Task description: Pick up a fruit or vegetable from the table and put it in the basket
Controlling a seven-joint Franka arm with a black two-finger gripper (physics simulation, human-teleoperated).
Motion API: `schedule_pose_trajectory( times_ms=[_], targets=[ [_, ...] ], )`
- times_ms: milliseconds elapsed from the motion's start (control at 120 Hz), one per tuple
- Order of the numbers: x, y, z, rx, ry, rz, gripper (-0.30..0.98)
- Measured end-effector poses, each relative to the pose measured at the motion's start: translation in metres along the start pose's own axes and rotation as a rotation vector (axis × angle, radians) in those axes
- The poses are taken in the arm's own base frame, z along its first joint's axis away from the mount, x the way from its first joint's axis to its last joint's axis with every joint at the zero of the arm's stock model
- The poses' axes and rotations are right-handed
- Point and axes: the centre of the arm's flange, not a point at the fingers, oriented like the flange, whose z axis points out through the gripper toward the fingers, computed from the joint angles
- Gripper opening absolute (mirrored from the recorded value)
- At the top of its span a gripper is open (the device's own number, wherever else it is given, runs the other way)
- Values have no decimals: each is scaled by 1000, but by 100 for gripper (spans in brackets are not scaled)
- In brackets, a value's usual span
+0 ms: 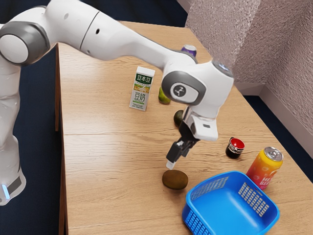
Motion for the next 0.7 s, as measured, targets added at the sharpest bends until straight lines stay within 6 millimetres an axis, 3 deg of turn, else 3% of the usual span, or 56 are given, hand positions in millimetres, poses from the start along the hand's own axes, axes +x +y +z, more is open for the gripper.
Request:
schedule_pose_trajectory(
  times_ms=[342, 700],
  targets=[
    [3, 22, 10, -18, 27, 32, 69],
    [7, 16, 28, -11, 58, 18, 69]
  ],
)
